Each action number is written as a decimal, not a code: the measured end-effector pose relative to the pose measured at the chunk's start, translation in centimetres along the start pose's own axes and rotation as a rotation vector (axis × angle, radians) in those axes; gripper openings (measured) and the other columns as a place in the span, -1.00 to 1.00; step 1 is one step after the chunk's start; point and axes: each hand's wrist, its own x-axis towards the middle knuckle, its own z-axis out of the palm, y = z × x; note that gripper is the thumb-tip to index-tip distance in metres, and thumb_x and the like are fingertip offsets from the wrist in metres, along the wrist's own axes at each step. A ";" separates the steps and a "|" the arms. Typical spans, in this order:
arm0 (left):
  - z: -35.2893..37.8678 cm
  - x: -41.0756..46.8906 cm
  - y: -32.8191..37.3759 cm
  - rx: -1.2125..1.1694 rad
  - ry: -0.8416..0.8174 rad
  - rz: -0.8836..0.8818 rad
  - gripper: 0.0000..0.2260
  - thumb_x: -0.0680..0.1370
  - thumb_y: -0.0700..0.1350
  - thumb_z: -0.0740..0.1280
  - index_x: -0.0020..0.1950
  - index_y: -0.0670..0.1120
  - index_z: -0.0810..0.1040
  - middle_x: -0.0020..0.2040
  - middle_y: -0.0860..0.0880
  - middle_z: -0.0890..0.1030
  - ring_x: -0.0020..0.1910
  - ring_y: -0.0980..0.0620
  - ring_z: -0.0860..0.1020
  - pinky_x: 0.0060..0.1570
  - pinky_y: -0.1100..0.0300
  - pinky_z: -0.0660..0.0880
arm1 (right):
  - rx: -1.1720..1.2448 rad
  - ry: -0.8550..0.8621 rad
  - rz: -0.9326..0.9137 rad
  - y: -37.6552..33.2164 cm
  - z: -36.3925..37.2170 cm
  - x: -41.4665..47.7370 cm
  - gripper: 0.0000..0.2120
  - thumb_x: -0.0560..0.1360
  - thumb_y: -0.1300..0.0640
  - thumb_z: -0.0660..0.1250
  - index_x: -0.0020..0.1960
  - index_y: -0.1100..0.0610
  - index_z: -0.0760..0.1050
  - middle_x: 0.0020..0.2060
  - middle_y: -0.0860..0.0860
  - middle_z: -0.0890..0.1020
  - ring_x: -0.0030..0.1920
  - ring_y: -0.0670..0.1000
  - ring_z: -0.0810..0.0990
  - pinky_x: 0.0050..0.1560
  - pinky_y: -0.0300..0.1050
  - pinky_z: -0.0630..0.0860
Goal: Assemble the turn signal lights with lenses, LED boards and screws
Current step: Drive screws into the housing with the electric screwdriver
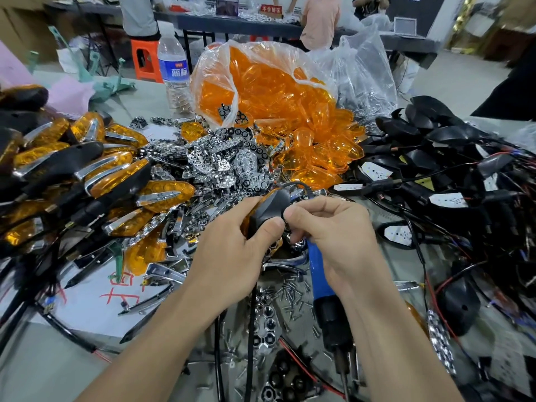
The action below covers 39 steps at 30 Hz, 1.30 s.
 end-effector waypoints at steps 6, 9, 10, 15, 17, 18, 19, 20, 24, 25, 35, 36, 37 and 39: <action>-0.3 -0.2 1.1 -0.373 -0.185 -0.059 -0.80 0.60 0.14 0.30 0.12 0.16 0.67 -0.42 0.03 0.51 -0.53 -0.01 0.49 -0.57 0.19 0.40 | -0.009 -0.240 0.139 -1.2 -1.7 0.4 -0.74 0.15 0.02 0.62 -0.42 0.07 0.55 -0.54 -0.01 0.51 -0.53 -0.07 0.35 -0.43 -0.28 0.34; 0.0 0.0 1.8 -0.576 -0.210 -0.256 -0.82 0.64 0.08 0.30 0.00 0.14 0.71 -0.38 -0.02 0.51 -0.52 -0.02 0.45 -0.57 0.20 0.39 | 0.002 -0.106 0.116 -1.5 -1.6 0.1 -0.66 0.24 -0.07 0.59 -0.42 0.10 0.50 -0.51 0.02 0.49 -0.52 -0.06 0.30 -0.41 -0.26 0.31; 0.0 0.1 1.8 -0.607 -0.215 -0.303 -0.77 0.68 0.06 0.29 -0.08 0.14 0.70 -0.37 -0.03 0.51 -0.51 -0.02 0.44 -0.56 0.19 0.40 | -0.027 -0.002 0.098 -1.6 -1.6 0.0 -0.60 0.32 -0.07 0.59 -0.43 0.13 0.47 -0.51 0.04 0.47 -0.52 -0.04 0.29 -0.41 -0.24 0.32; -0.6 0.5 1.2 -0.660 -0.162 -0.445 -0.67 0.70 0.10 0.24 -0.11 -0.09 0.56 -0.34 -0.05 0.52 -0.47 0.01 0.45 -0.52 0.15 0.43 | -1.081 0.234 0.067 -2.7 -3.4 -0.6 -0.50 0.50 -0.30 0.39 -0.26 0.14 0.56 -0.42 0.03 0.62 -0.34 0.08 0.58 -0.23 -0.02 0.54; -1.2 0.8 0.9 -0.672 -0.123 -0.455 -0.66 0.70 0.12 0.24 -0.10 -0.11 0.53 -0.35 -0.04 0.53 -0.47 0.02 0.46 -0.51 0.16 0.44 | -1.314 0.066 0.212 -2.9 -3.3 -1.8 -0.45 0.48 -0.46 0.28 -0.15 0.05 0.51 -0.31 0.01 0.61 -0.28 0.05 0.60 -0.25 -0.04 0.51; -1.5 0.9 0.7 -0.678 -0.102 -0.465 -0.66 0.70 0.12 0.24 -0.09 -0.11 0.54 -0.35 -0.04 0.54 -0.47 0.03 0.46 -0.51 0.17 0.45 | -1.389 -0.012 0.266 -2.6 -3.1 -2.3 -0.44 0.45 -0.50 0.27 -0.10 0.03 0.47 -0.26 -0.01 0.59 -0.26 0.03 0.58 -0.27 -0.05 0.47; -1.8 1.1 0.5 -0.678 -0.082 -0.477 -0.65 0.70 0.12 0.23 -0.07 -0.12 0.54 -0.36 -0.03 0.55 -0.47 0.04 0.47 -0.51 0.19 0.45 | -1.444 -0.061 0.299 -2.1 -2.7 -2.8 -0.42 0.43 -0.51 0.29 -0.04 0.02 0.43 -0.22 -0.02 0.57 -0.24 0.04 0.57 -0.27 -0.05 0.43; -2.1 1.3 0.4 -0.676 -0.061 -0.487 -0.65 0.71 0.13 0.22 -0.04 -0.13 0.55 -0.36 -0.03 0.55 -0.47 0.04 0.47 -0.51 0.19 0.46 | -1.472 -0.064 0.315 -1.6 -2.4 -3.2 -0.39 0.41 -0.51 0.33 0.03 0.03 0.39 -0.18 -0.03 0.54 -0.19 0.05 0.57 -0.24 -0.04 0.42; -3.0 1.9 0.2 -0.700 0.020 -0.509 -0.65 0.71 0.13 0.23 0.00 -0.14 0.57 -0.37 -0.03 0.55 -0.48 0.02 0.47 -0.53 0.19 0.44 | -1.494 0.073 0.308 -0.6 -1.2 -3.4 -0.43 0.42 -0.37 0.42 0.05 0.07 0.31 -0.23 -0.05 0.45 -0.18 0.07 0.56 -0.22 -0.07 0.41; -3.2 1.9 0.1 -0.697 0.033 -0.511 -0.65 0.71 0.13 0.23 0.00 -0.14 0.57 -0.38 -0.03 0.54 -0.49 0.02 0.47 -0.53 0.18 0.44 | -1.464 0.094 0.319 -0.7 -1.1 -3.3 -0.46 0.41 -0.33 0.44 0.01 0.08 0.34 -0.26 -0.04 0.47 -0.24 0.03 0.55 -0.28 -0.10 0.37; -4.4 2.3 -0.7 -0.667 0.095 -0.525 -0.65 0.70 0.12 0.23 0.11 -0.16 0.58 -0.34 -0.04 0.54 -0.48 0.05 0.48 -0.52 0.20 0.46 | -0.357 0.274 0.084 -3.6 -2.9 -1.7 -0.81 0.33 0.10 0.58 -0.09 0.08 0.68 -0.38 -0.07 0.65 -0.46 -0.05 0.53 -0.41 -0.12 0.50; -4.3 2.3 -0.7 -0.635 0.099 -0.534 -0.65 0.70 0.12 0.23 0.10 -0.16 0.58 -0.33 -0.05 0.55 -0.49 0.05 0.49 -0.52 0.21 0.46 | -0.297 0.295 -0.006 -3.9 -2.7 -1.6 -0.79 0.35 0.11 0.56 -0.03 0.02 0.66 -0.34 -0.12 0.68 -0.43 -0.08 0.55 -0.39 -0.12 0.54; -4.3 2.3 -0.8 -0.605 0.101 -0.538 -0.66 0.70 0.12 0.24 0.09 -0.15 0.59 -0.32 -0.06 0.56 -0.49 0.05 0.50 -0.52 0.21 0.47 | -0.271 0.308 -0.088 -4.2 -2.4 -1.5 -0.73 0.36 0.10 0.55 0.04 -0.04 0.63 -0.29 -0.16 0.69 -0.39 -0.10 0.58 -0.36 -0.14 0.57; -4.1 2.4 -1.0 -0.555 0.100 -0.520 -0.69 0.69 0.12 0.26 0.12 -0.11 0.60 -0.31 -0.06 0.56 -0.48 0.06 0.51 -0.51 0.20 0.48 | -0.236 0.310 -0.189 -4.6 -1.8 -1.1 -0.63 0.39 0.07 0.52 0.16 -0.11 0.54 -0.21 -0.19 0.68 -0.29 -0.12 0.61 -0.19 -0.09 0.63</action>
